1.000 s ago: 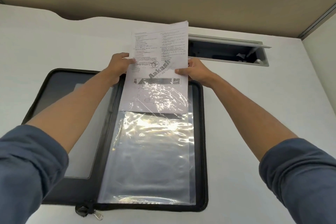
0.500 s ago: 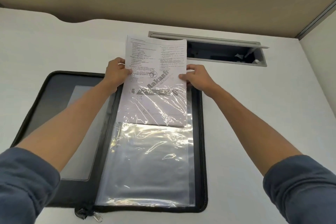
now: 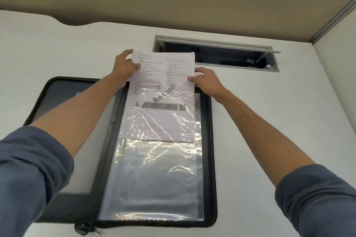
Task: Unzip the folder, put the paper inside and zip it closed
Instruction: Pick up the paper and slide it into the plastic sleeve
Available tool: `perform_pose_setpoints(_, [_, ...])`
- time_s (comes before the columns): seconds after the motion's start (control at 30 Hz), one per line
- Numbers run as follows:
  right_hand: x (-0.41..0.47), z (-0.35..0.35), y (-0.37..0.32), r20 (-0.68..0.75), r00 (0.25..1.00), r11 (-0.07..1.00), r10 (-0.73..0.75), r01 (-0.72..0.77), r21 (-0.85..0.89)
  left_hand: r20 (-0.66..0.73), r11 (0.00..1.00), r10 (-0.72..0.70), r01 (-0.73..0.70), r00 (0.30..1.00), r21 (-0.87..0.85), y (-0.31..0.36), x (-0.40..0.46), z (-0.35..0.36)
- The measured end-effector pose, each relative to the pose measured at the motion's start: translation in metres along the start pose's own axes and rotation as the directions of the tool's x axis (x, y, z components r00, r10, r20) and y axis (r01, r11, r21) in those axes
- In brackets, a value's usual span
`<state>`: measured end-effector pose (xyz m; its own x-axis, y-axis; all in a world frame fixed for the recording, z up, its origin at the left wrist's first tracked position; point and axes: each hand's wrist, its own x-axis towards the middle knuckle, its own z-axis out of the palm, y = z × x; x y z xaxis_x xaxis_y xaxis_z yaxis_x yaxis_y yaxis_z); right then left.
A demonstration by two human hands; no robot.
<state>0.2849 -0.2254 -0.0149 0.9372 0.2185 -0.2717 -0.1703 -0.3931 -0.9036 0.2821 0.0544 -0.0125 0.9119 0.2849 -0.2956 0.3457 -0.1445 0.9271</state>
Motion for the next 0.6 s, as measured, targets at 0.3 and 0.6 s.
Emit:
perform_pose_setpoints(0.3, [0.037, 0.0, -0.008, -0.176, 0.981, 0.994, -0.082, 0.068, -0.083, 0.041, 0.997, 0.019, -0.021, 0.999, 0.068, -0.004, 0.0, 0.001])
perform_pose_setpoints(0.6, [0.057, -0.008, -0.013, -0.198, 0.958, 0.944, -0.207, 0.142, -0.299, 0.101, 0.993, 0.021, -0.032, 0.995, 0.109, 0.001, 0.004, -0.001])
